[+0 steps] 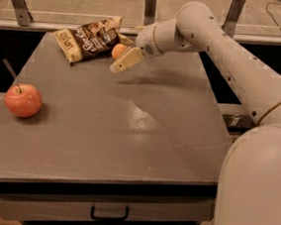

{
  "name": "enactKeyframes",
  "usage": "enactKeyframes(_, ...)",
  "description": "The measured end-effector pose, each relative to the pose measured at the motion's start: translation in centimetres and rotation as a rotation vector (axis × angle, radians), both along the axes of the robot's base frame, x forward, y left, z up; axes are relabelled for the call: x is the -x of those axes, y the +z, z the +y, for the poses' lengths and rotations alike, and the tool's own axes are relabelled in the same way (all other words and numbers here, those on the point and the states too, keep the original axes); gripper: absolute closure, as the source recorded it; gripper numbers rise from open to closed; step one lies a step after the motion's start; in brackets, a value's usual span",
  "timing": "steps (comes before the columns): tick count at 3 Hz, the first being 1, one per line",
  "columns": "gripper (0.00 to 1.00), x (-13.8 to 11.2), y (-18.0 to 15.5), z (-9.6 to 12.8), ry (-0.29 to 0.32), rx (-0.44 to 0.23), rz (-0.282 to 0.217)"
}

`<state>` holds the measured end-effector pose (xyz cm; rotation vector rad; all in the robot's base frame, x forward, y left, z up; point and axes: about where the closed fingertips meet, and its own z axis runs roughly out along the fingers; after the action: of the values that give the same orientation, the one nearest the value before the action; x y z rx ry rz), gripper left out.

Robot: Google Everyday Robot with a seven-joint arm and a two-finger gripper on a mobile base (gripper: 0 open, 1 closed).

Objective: Move orange near brown chip bag

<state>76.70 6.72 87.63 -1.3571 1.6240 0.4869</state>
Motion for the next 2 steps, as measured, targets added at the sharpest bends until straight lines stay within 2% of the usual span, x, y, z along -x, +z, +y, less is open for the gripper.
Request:
enactKeyframes(1, 0.0, 1.6, 2.0, -2.8, 0.015, -0.006, -0.01)
enactKeyframes(2, 0.0, 5.3, 5.9, -8.9, 0.041, 0.005, -0.039)
